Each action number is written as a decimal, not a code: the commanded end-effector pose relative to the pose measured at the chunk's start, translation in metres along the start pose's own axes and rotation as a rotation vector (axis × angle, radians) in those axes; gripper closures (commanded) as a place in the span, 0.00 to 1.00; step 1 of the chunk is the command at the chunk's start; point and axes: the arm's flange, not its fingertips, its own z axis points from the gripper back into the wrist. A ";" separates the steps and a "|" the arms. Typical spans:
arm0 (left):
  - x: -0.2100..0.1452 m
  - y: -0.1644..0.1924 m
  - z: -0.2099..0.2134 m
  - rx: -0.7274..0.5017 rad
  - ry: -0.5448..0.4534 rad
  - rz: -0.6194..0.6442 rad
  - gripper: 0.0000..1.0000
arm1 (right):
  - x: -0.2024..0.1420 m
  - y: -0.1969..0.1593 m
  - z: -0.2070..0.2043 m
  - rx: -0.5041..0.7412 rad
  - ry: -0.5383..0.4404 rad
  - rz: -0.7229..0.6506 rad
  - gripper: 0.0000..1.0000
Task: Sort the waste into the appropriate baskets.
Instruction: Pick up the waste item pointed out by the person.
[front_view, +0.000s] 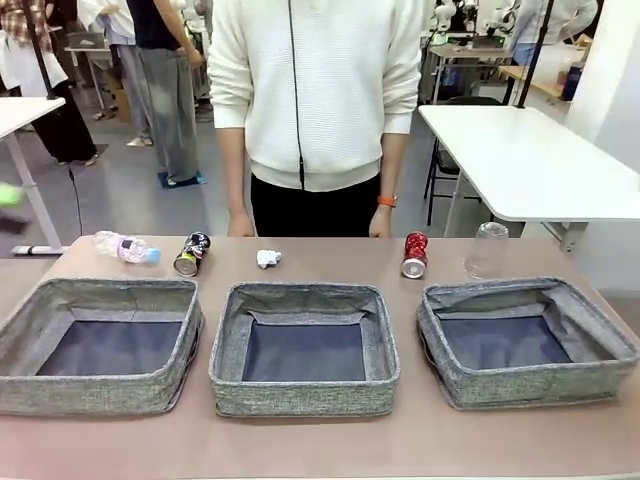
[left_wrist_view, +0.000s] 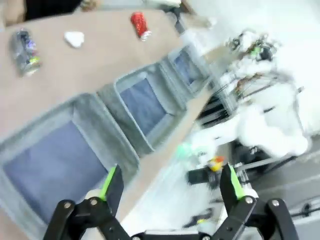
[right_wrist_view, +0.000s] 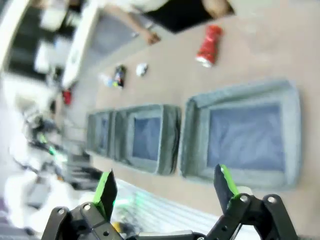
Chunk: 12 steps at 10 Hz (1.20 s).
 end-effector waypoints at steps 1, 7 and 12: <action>-0.042 0.026 0.047 -0.115 -0.399 0.448 0.00 | 0.007 -0.115 0.033 0.221 -0.263 -0.522 0.00; 0.000 0.000 0.000 0.000 0.000 0.000 0.00 | -0.018 -0.067 0.038 0.052 -0.064 -0.170 0.00; 0.000 0.000 0.000 0.000 0.000 0.000 0.00 | -0.018 -0.067 0.038 0.052 -0.064 -0.170 0.00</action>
